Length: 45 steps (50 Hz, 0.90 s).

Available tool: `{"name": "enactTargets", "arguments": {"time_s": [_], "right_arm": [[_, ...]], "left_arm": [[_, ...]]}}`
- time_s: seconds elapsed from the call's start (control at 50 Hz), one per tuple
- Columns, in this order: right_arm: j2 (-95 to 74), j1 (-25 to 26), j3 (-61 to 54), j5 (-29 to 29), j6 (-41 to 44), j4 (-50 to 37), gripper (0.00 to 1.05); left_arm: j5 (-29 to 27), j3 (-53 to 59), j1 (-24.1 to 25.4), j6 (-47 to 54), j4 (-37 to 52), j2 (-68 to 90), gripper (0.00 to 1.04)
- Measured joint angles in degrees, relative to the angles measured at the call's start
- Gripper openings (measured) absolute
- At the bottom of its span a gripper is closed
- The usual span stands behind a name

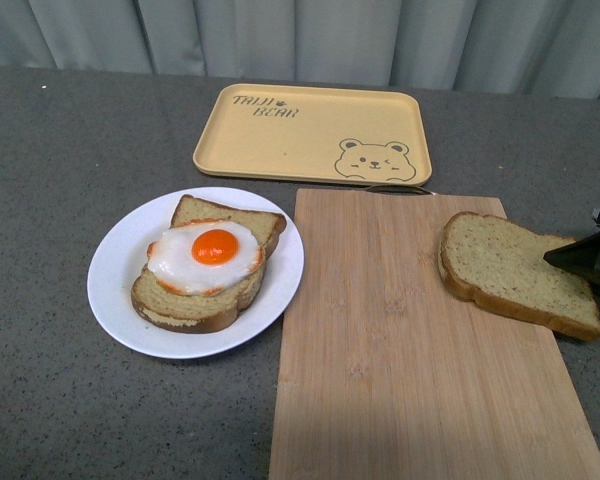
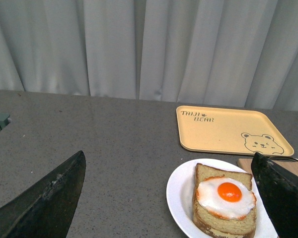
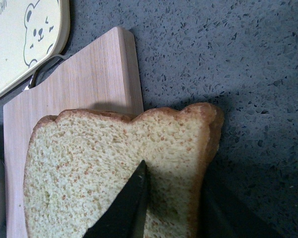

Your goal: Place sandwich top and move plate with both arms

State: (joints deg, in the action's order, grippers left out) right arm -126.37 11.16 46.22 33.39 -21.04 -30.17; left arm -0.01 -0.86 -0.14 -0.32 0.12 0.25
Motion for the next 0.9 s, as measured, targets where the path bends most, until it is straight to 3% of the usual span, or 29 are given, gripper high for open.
{"name": "enactTargets", "arguments": {"time_s": [0.16,0.32,0.46,0.64,0.9], "right_arm": [[3.93,0.92,-2.29,4.07,0.50,0.66,0.03],[16.68,-0.07,-2.69,16.33,4.46,6.56,0.02],[21.29,-4.48,2.54,22.58,9.99,14.29,0.02],[17.09,-12.24,10.97,24.68,18.12,24.44,0.02],[5.51,-21.53,23.04,25.66,19.74,27.58,0.02]], "left_arm": [[0.00,0.00,0.00,-0.02,0.00,0.00,0.98],[0.02,0.00,0.00,-0.02,0.00,0.00,0.98],[0.00,0.00,0.00,0.00,0.00,0.00,0.98],[0.00,0.00,0.00,0.00,0.00,0.00,0.98],[0.00,0.00,0.00,0.00,0.00,0.00,0.98]]}}
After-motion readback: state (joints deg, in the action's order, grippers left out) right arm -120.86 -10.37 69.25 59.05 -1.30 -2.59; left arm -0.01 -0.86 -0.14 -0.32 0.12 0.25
